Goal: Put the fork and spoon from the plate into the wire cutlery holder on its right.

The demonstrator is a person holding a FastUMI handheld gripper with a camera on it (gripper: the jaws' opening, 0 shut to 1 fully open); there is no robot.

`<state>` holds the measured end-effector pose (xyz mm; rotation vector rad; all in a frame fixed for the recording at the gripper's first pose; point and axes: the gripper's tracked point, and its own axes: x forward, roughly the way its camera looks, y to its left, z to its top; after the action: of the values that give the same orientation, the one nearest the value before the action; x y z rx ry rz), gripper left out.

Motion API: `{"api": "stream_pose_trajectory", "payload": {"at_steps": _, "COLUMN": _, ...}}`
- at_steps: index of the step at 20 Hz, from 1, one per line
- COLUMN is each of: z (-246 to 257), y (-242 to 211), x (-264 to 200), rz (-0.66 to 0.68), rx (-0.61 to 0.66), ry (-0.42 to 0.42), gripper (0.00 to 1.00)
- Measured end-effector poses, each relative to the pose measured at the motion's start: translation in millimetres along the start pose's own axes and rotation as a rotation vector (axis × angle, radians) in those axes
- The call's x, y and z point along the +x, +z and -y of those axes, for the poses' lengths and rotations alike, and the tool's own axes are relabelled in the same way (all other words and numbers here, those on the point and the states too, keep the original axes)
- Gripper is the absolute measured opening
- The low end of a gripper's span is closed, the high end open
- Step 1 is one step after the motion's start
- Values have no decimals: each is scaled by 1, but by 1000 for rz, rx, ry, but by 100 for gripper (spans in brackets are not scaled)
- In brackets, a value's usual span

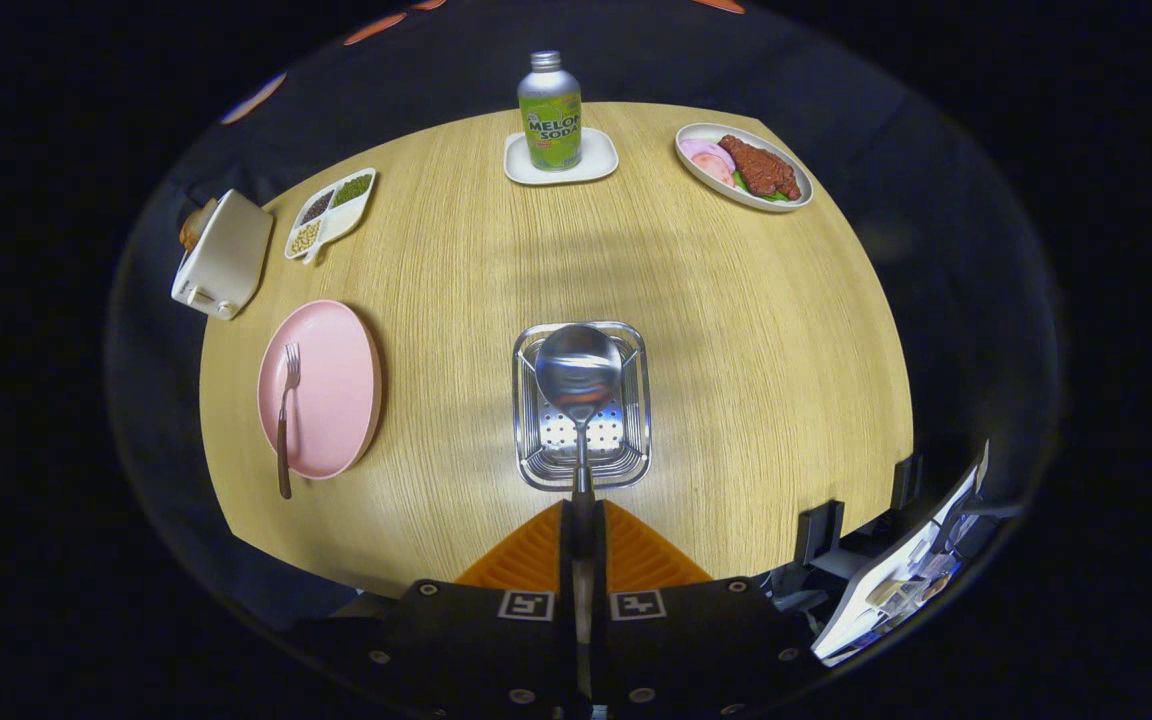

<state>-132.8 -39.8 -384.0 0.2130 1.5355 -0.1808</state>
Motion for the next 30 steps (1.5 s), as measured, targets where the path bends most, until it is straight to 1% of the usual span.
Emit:
{"api": "stream_pose_trajectory", "payload": {"at_steps": 3, "z": -2, "y": 8, "x": 1, "rz": -14, "rx": 20, "ry": 31, "gripper": 7}}
{"api": "stream_pose_trajectory", "payload": {"at_steps": 11, "z": 8, "y": 38, "x": 15, "rz": 38, "rx": 48, "ry": -5, "gripper": 8}}
{"api": "stream_pose_trajectory", "payload": {"at_steps": 14, "z": 6, "y": 44, "x": 15, "rz": 82, "rx": 38, "ry": -22, "gripper": 8}}
{"api": "stream_pose_trajectory", "payload": {"at_steps": 17, "z": 1, "y": 53, "x": 8, "rz": 154, "rx": 26, "ry": -28, "gripper": 13}}
{"api": "stream_pose_trajectory", "payload": {"at_steps": 18, "z": -3, "y": 56, "x": 4, "rz": 180, "rx": 25, "ry": -19, "gripper": 17}}
{"api": "stream_pose_trajectory", "payload": {"at_steps": 21, "z": -19, "y": 65, "x": -13, "rz": 256, "rx": 17, "ry": 12, "gripper": 23}}
{"api": "stream_pose_trajectory", "payload": {"at_steps": 24, "z": -46, "y": 65, "x": -26, "rz": 279, "rx": -10, "ry": 74, "gripper": 39}}
{"api": "stream_pose_trajectory", "payload": {"at_steps": 25, "z": -57, "y": 64, "x": -30, "rz": 278, "rx": -15, "ry": 101, "gripper": 42}}
{"api": "stream_pose_trajectory", "payload": {"at_steps": 26, "z": -69, "y": 64, "x": -32, "rz": 276, "rx": -19, "ry": 127, "gripper": 49}}
{"api": "stream_pose_trajectory", "payload": {"at_steps": 27, "z": -80, "y": 63, "x": -34, "rz": 273, "rx": -25, "ry": 150, "gripper": 52}}
{"api": "stream_pose_trajectory", "payload": {"at_steps": 30, "z": -112, "y": 59, "x": -31, "rz": 256, "rx": -62, "ry": 185, "gripper": 66}}
